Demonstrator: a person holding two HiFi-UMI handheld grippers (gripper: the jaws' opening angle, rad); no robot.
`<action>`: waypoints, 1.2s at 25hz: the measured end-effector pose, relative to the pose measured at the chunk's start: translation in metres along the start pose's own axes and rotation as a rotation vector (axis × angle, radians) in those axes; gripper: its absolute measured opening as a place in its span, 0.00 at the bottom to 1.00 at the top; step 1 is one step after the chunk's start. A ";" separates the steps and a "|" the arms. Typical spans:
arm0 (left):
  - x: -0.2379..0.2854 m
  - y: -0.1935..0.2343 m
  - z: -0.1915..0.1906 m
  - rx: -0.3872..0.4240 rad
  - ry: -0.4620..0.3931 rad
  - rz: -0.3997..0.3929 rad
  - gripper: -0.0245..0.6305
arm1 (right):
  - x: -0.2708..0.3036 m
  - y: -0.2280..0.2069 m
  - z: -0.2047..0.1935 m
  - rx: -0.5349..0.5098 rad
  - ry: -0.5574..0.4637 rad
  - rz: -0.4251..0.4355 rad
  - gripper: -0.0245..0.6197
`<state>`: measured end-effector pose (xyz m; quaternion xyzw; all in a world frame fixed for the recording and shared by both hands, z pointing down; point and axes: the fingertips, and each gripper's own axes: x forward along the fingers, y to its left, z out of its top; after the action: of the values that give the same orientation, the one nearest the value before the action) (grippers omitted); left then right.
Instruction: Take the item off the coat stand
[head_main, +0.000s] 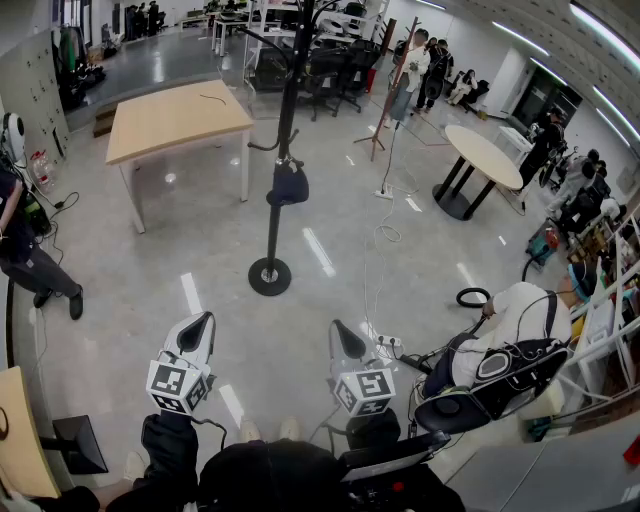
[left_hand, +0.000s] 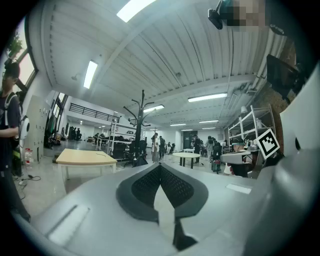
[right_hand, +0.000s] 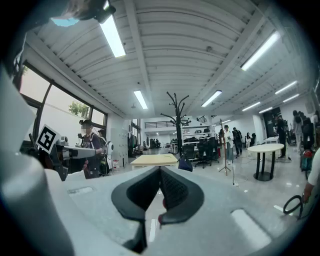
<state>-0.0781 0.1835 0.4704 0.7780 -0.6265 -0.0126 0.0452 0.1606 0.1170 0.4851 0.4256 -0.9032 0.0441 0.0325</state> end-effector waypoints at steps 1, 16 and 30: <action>-0.001 -0.001 0.000 0.000 0.000 -0.001 0.04 | -0.001 0.001 0.000 -0.001 -0.001 -0.001 0.04; -0.008 0.003 -0.004 0.006 0.002 -0.009 0.04 | -0.003 0.008 -0.004 0.046 -0.011 -0.015 0.04; -0.019 0.030 -0.012 -0.007 -0.011 -0.057 0.04 | 0.009 0.047 -0.013 0.026 -0.009 -0.044 0.04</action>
<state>-0.1100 0.1962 0.4839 0.7953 -0.6042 -0.0205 0.0443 0.1188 0.1417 0.4962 0.4460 -0.8931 0.0532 0.0238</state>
